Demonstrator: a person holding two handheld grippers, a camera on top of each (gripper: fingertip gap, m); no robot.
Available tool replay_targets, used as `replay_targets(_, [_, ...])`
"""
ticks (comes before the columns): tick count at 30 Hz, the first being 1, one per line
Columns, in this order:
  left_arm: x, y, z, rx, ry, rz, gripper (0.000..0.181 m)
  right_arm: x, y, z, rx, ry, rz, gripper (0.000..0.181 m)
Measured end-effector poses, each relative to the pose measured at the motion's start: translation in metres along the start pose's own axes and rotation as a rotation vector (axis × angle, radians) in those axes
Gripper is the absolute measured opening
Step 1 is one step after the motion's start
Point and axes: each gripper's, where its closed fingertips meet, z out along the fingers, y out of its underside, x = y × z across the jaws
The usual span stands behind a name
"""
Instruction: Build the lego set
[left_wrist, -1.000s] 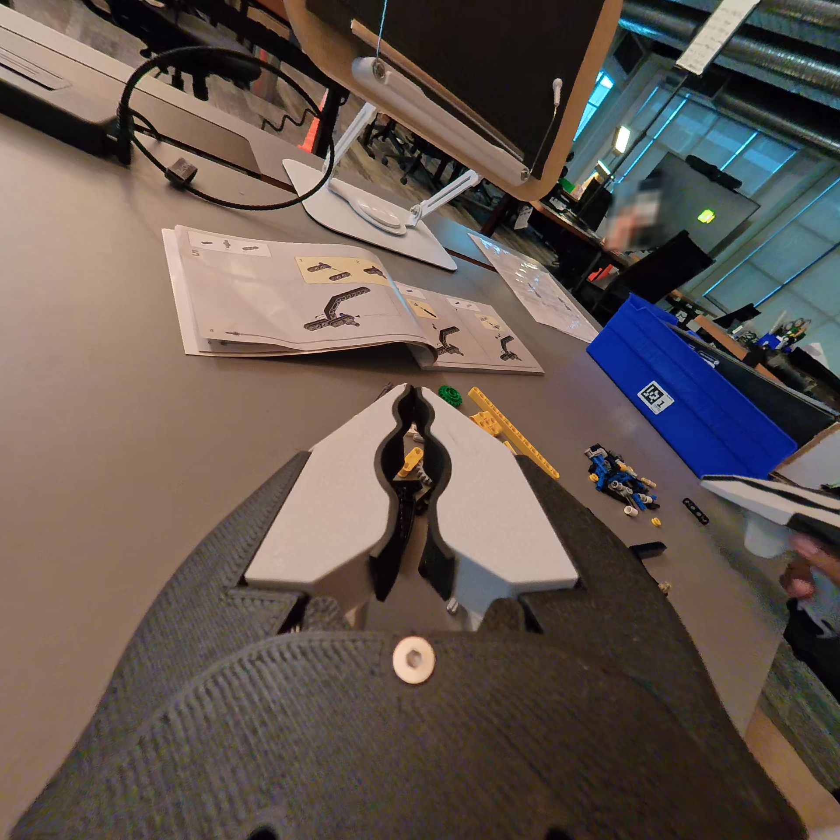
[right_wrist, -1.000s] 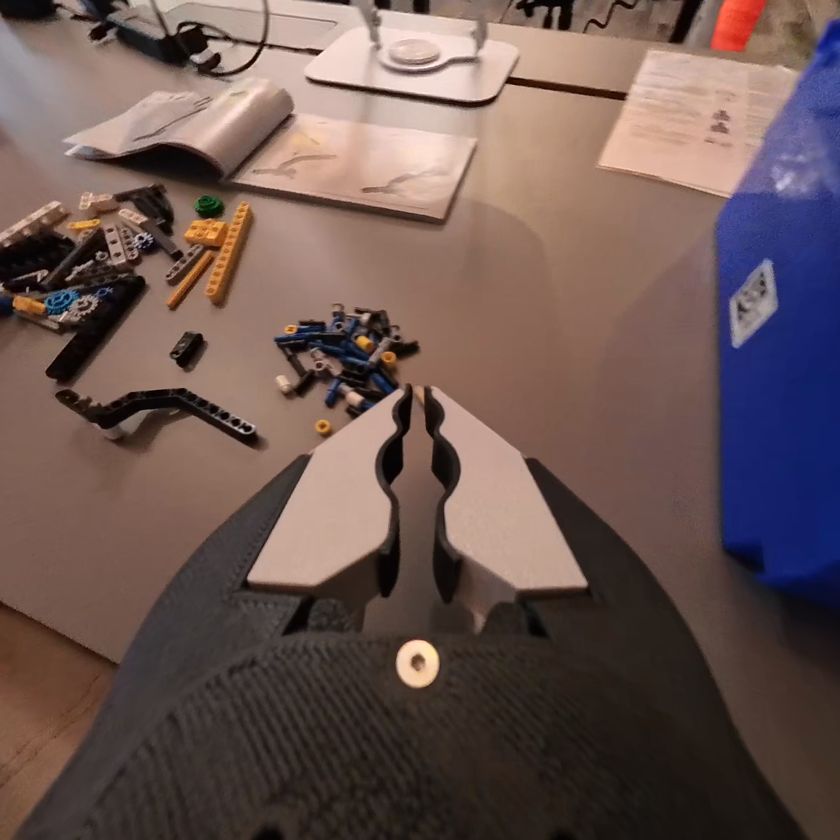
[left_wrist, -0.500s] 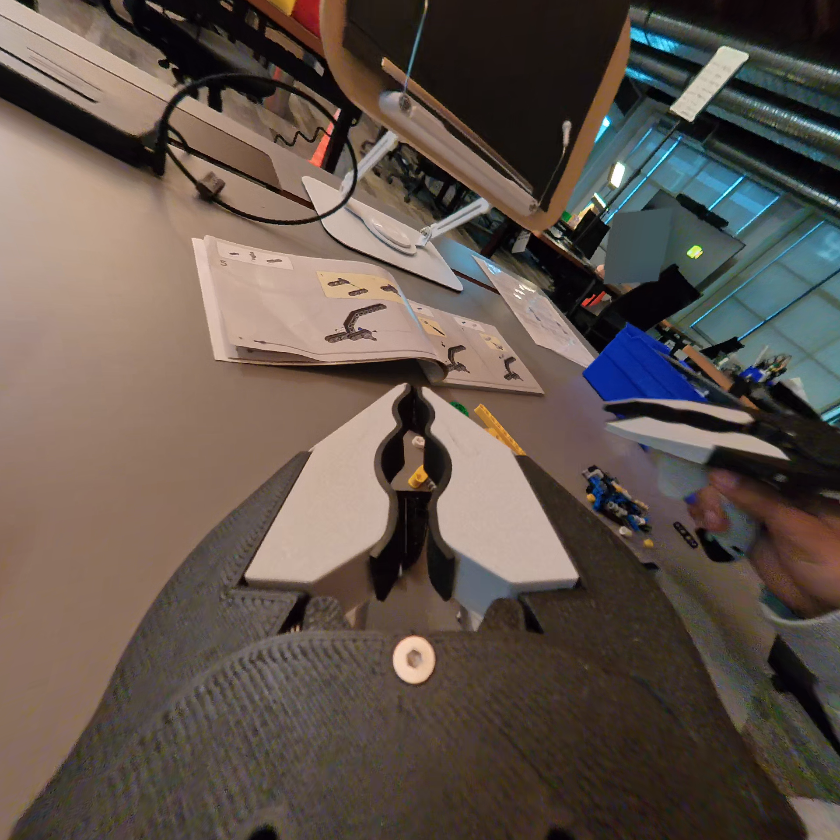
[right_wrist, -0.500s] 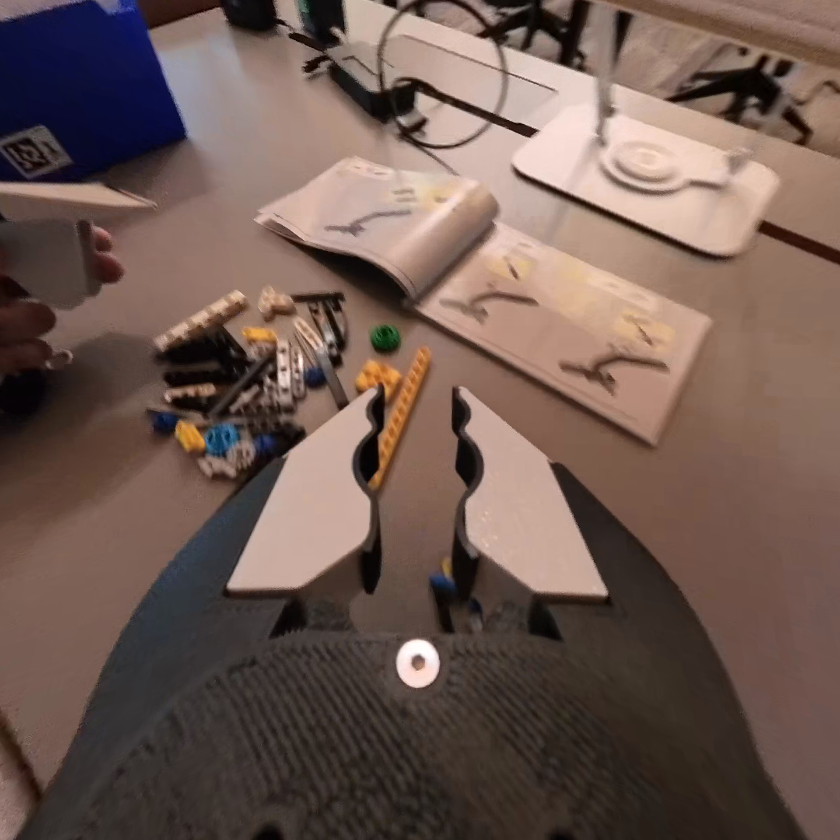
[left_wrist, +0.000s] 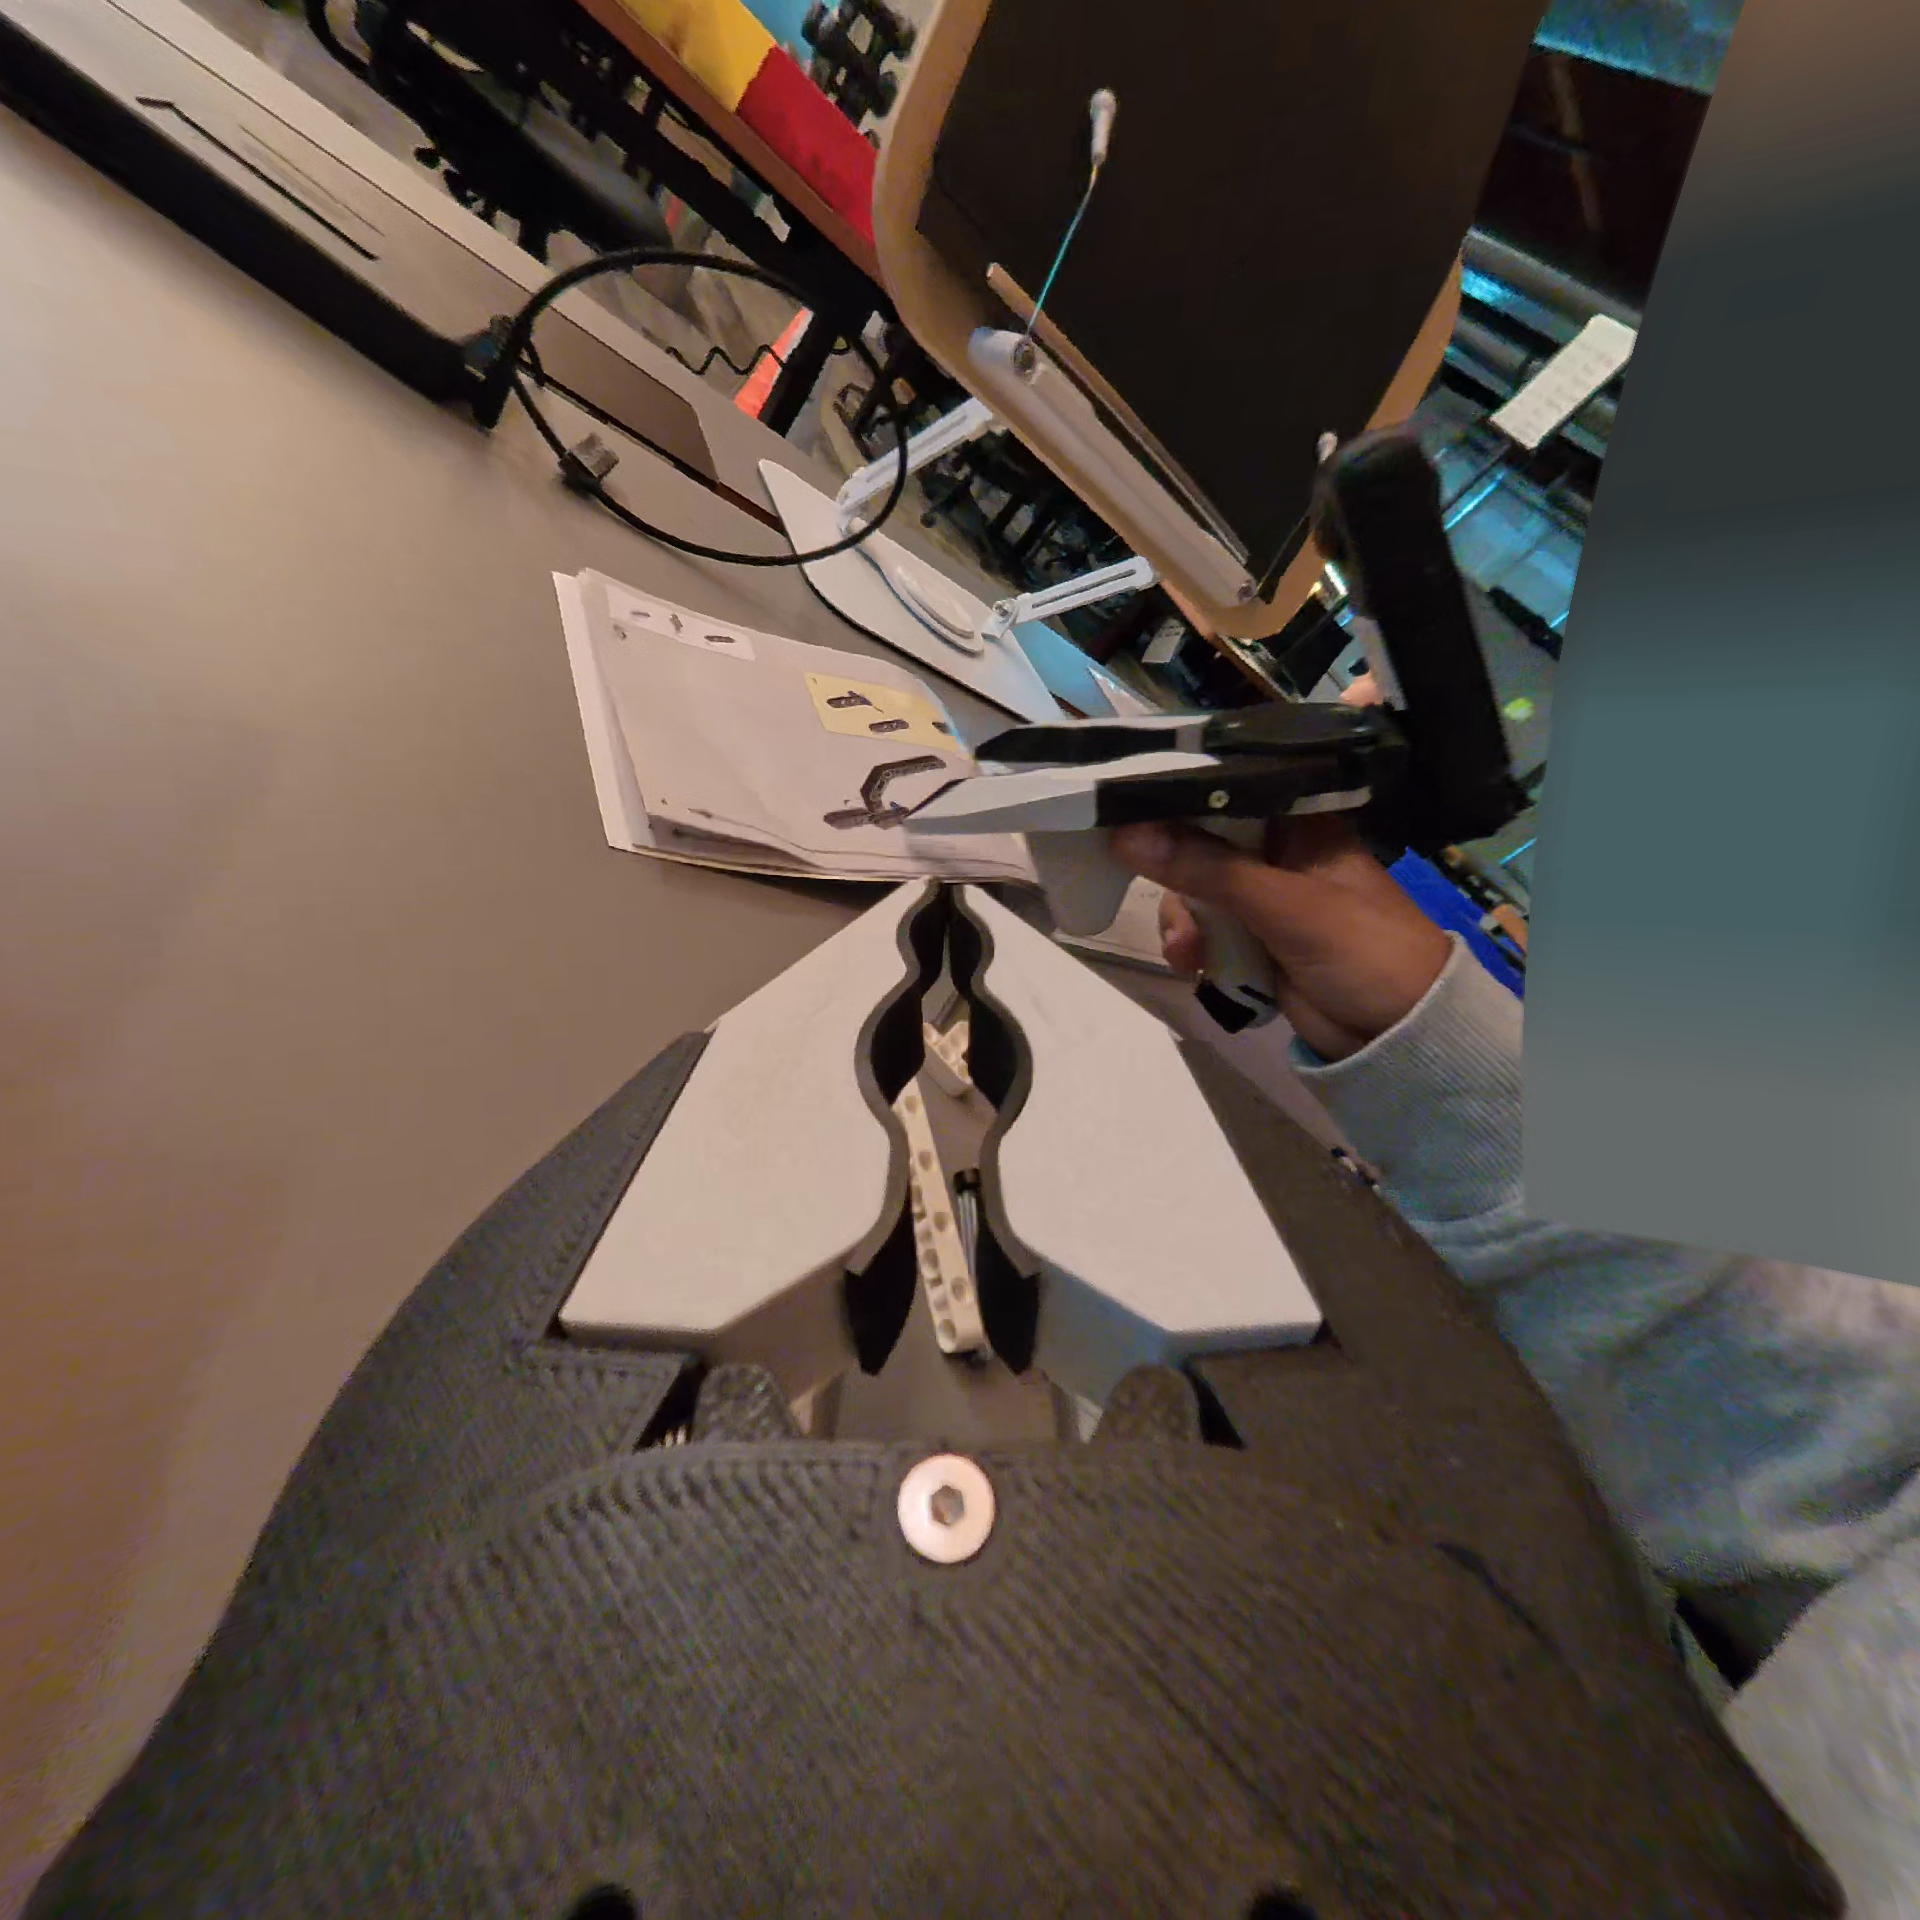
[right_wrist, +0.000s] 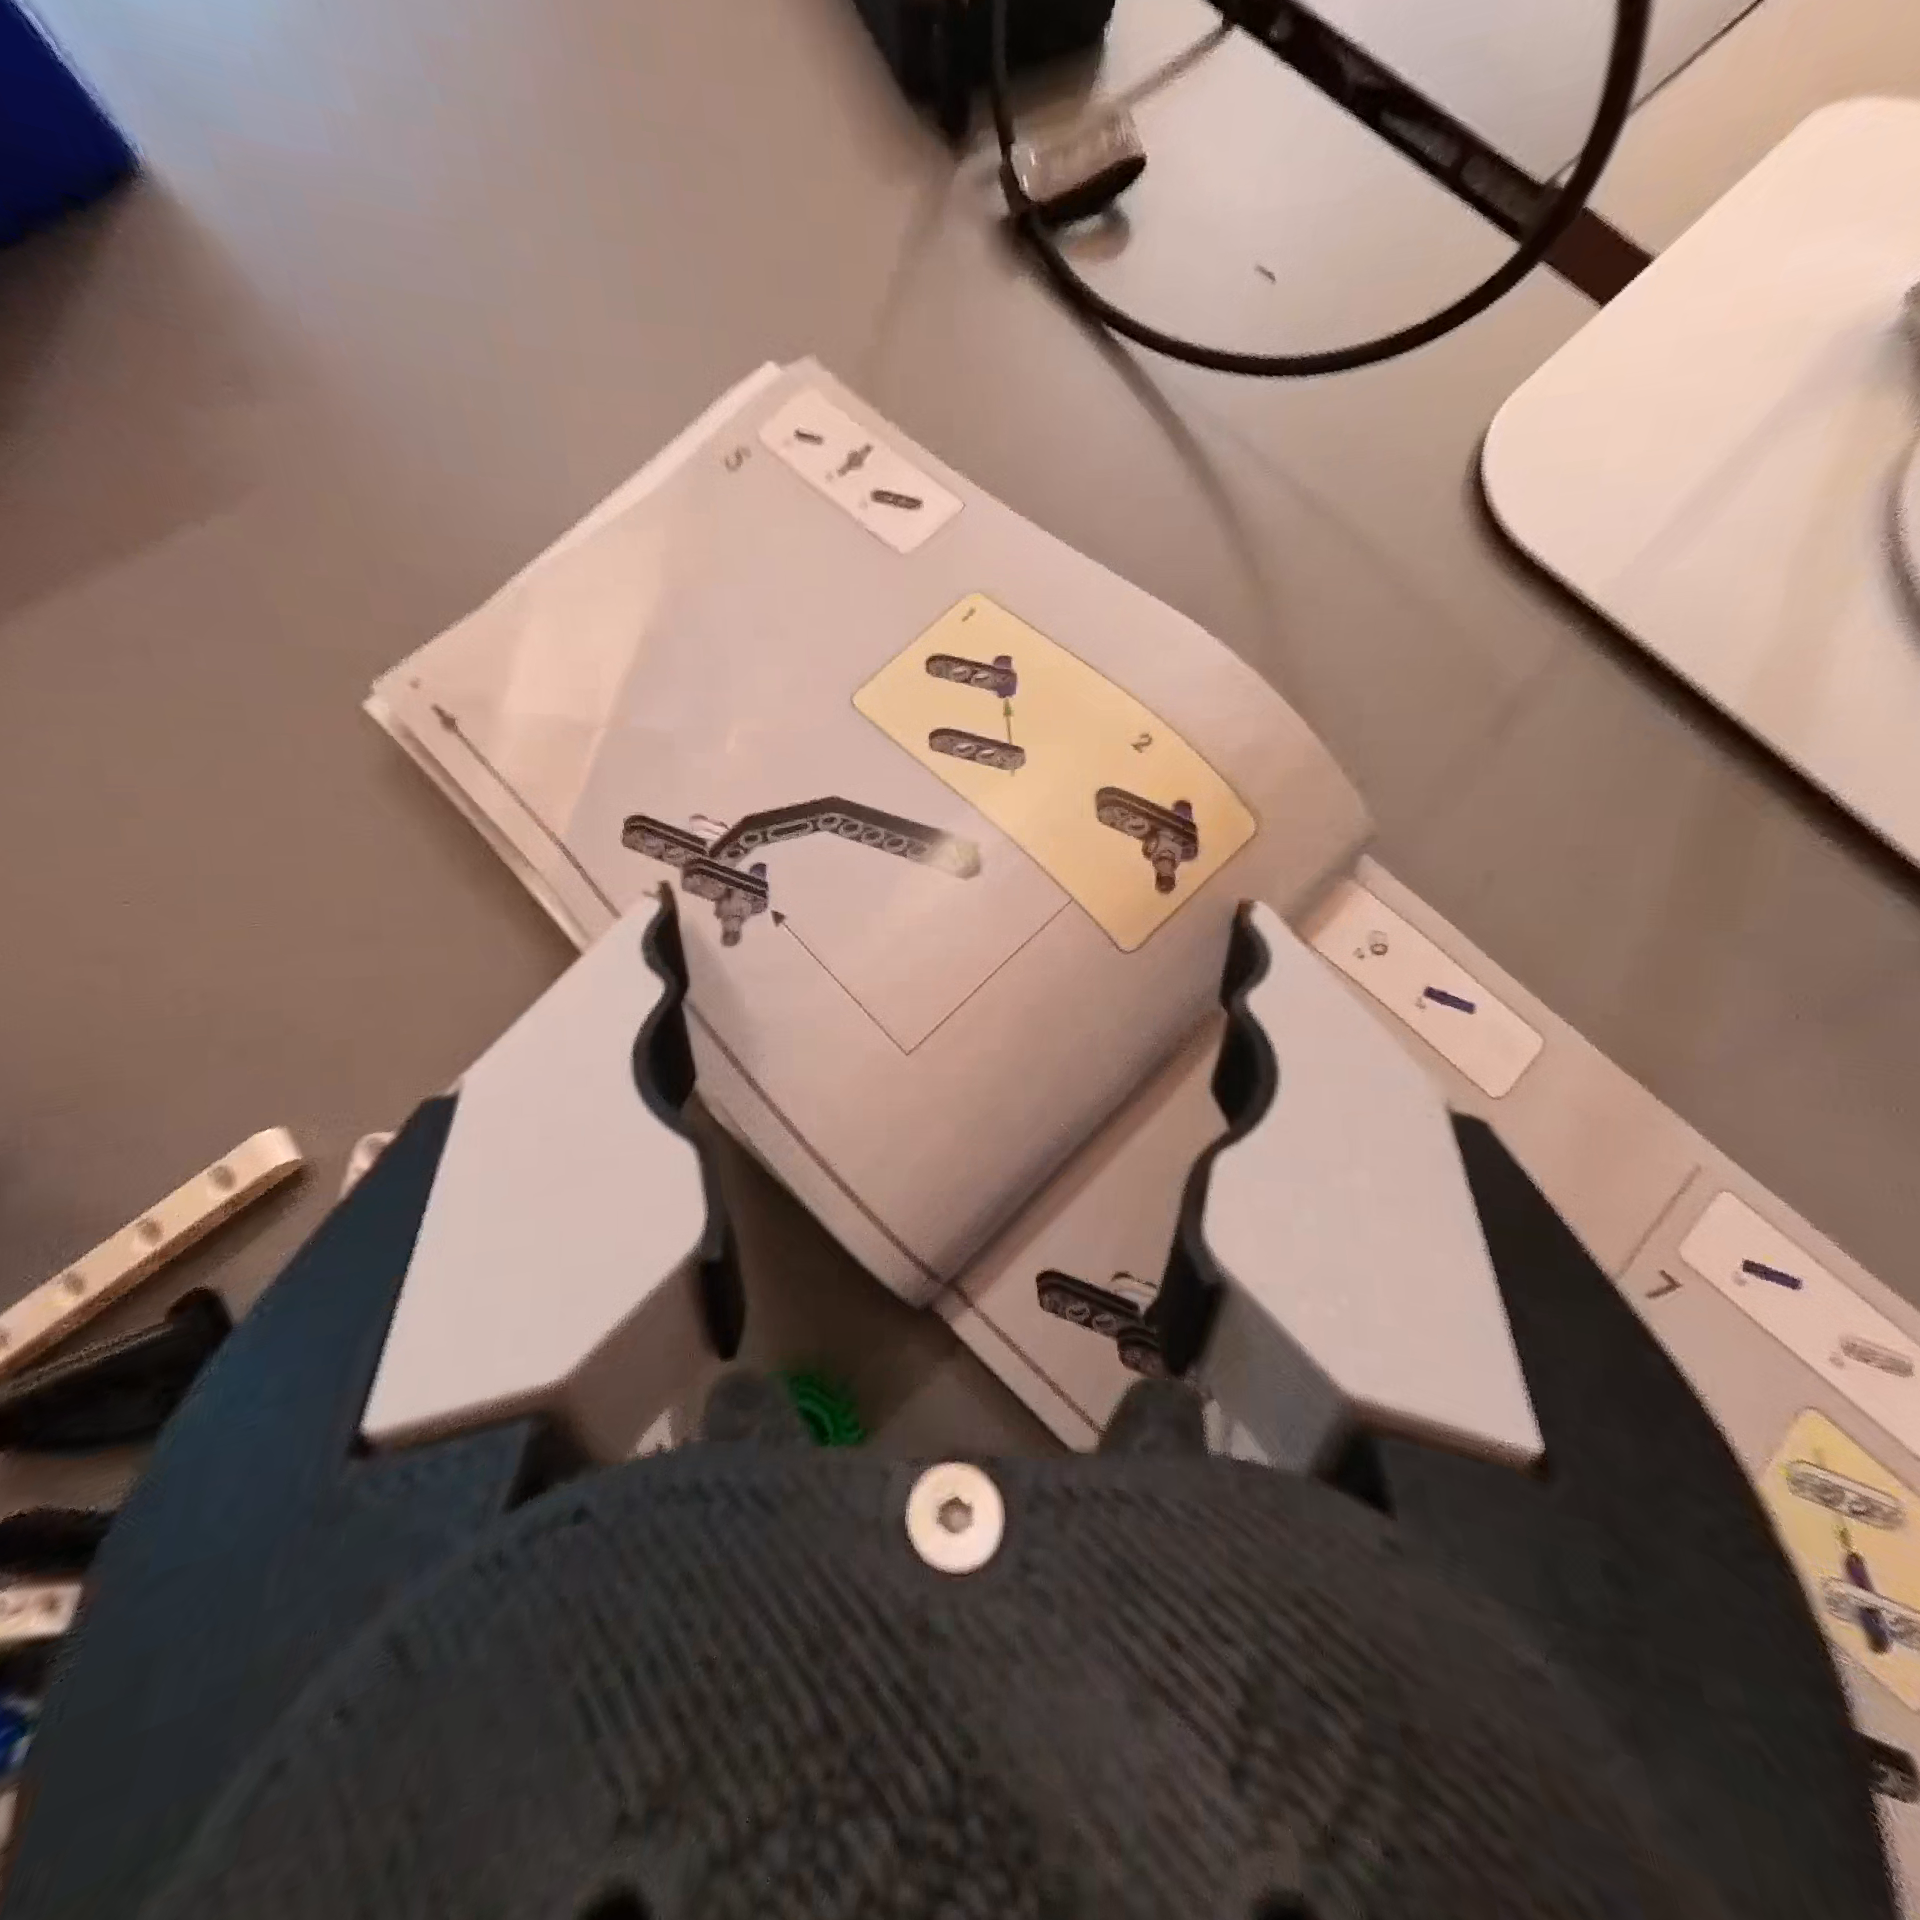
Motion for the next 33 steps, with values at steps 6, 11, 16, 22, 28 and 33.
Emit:
replay_targets(6, [0.0021,-0.0002,-0.0008,0.0,0.035,-0.046,0.0,0.0038,0.008,0.0075,-0.049,0.115,-0.161,0.091])
replay_targets(11, [0.0046,-0.0021,-0.0023,0.006,0.046,-0.058,0.0,0.0023,0.0086,0.0084,-0.048,0.089,-0.145,0.089])
replay_targets(16, [0.0075,-0.0012,-0.0022,0.002,0.051,-0.05,0.0,0.0029,0.0082,0.0074,-0.038,0.1,-0.154,0.087])
replay_targets(22, [0.0084,0.0013,-0.0008,-0.008,0.049,-0.04,0.0,0.0032,0.0083,0.0067,-0.031,0.098,-0.16,0.086])
replay_targets(28, [0.0082,0.0017,-0.0006,-0.009,0.048,-0.039,0.0,0.0028,0.0081,0.0069,-0.029,0.095,-0.163,0.086])
replay_targets(33, [0.0077,0.0013,-0.0007,-0.009,0.053,-0.048,0.0,0.0094,0.0051,0.0025,-0.014,0.128,-0.176,0.067])
